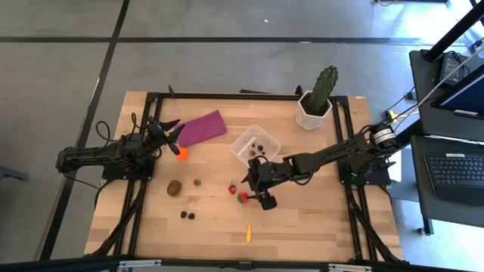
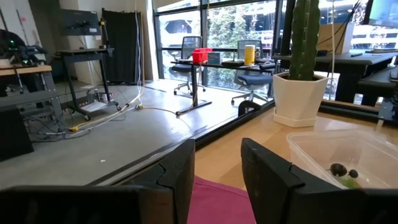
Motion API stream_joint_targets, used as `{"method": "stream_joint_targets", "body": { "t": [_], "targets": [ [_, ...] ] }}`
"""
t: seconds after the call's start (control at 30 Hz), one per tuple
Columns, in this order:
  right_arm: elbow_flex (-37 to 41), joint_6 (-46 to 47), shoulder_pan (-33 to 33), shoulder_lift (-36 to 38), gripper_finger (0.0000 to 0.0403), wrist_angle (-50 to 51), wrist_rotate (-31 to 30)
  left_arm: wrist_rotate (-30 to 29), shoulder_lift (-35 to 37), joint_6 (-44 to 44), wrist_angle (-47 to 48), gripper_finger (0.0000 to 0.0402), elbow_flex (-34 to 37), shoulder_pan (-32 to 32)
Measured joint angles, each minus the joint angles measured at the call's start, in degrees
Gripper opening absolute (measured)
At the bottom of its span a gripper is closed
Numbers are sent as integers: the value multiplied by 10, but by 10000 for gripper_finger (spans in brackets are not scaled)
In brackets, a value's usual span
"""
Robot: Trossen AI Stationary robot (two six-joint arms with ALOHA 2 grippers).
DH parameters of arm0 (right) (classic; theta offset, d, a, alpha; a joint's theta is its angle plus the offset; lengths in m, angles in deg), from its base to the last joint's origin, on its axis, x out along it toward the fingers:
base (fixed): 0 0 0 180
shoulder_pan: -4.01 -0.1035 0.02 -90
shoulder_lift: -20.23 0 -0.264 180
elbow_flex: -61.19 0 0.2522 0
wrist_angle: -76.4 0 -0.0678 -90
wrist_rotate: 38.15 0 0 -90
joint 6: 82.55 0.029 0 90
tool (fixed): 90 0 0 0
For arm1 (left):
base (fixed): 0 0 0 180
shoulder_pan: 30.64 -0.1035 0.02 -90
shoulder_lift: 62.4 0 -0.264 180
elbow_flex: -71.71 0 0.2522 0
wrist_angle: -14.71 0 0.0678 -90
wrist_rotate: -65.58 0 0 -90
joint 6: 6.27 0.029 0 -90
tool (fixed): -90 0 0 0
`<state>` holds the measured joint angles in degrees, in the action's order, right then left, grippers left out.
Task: Pick and placing Produce into tupperware
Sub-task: Put the right red strawberry into the transparent container
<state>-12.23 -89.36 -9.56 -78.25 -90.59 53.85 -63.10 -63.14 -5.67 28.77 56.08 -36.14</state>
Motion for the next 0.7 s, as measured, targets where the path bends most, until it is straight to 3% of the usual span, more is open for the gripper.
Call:
{"method": "stream_joint_targets", "body": {
  "t": [0.23,0.7],
  "targets": [
    [0,-10,-2,-25,287,-52,2,0,0,0,0,124,0,0],
    [-24,-10,-17,-121,287,-54,7,0,0,0,0,124,0,0]
  ]
}}
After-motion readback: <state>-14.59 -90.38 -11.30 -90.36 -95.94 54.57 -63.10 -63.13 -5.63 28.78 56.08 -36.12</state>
